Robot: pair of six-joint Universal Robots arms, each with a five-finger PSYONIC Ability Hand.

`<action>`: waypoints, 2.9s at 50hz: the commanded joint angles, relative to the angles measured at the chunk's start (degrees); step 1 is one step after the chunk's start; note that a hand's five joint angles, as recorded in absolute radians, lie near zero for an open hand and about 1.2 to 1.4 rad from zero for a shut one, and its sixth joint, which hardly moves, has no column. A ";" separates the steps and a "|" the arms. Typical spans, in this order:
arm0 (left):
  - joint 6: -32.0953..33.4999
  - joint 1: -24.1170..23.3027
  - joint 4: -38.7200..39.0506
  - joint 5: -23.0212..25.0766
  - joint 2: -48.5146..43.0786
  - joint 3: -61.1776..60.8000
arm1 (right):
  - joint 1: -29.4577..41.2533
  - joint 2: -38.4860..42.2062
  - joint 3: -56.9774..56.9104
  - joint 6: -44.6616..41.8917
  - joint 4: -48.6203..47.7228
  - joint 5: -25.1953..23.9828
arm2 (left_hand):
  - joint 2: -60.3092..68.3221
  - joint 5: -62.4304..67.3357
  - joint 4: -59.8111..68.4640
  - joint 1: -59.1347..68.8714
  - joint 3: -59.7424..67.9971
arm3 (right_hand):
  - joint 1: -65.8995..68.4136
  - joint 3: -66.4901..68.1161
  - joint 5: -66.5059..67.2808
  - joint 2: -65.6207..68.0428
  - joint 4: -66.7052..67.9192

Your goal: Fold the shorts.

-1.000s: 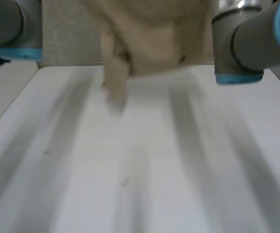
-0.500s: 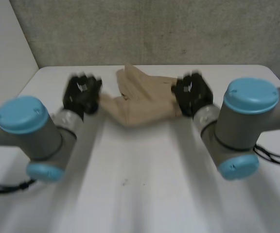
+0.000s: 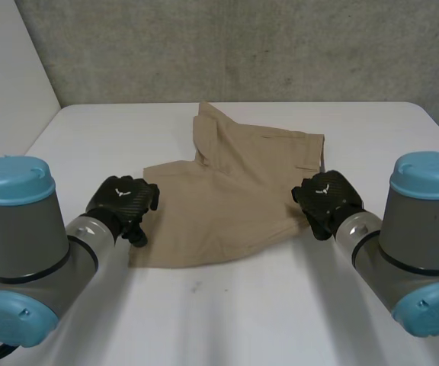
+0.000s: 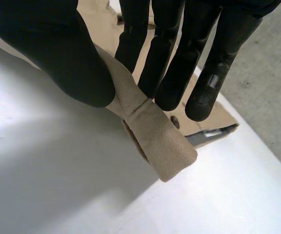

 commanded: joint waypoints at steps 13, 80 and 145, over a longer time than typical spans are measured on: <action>-0.34 0.93 2.16 5.43 -1.37 -5.54 | -1.98 0.30 1.46 8.27 -0.39 -1.22 | 0.73 1.10 0.83 0.51 0.64 | 23.59 11.07 13.17 12.35 11.61; 0.46 1.90 12.71 3.85 -9.64 -2.73 | -2.07 0.30 0.94 8.19 -0.47 -0.96 | 44.61 44.98 44.71 44.39 44.53 | 23.59 11.07 13.17 12.35 11.61; 8.45 -0.21 1.46 11.14 -25.70 33.99 | -3.56 -5.15 5.24 -12.12 21.06 -2.27 | -1.80 -1.43 -1.70 -2.02 -1.88 | 23.59 11.07 13.17 12.35 11.61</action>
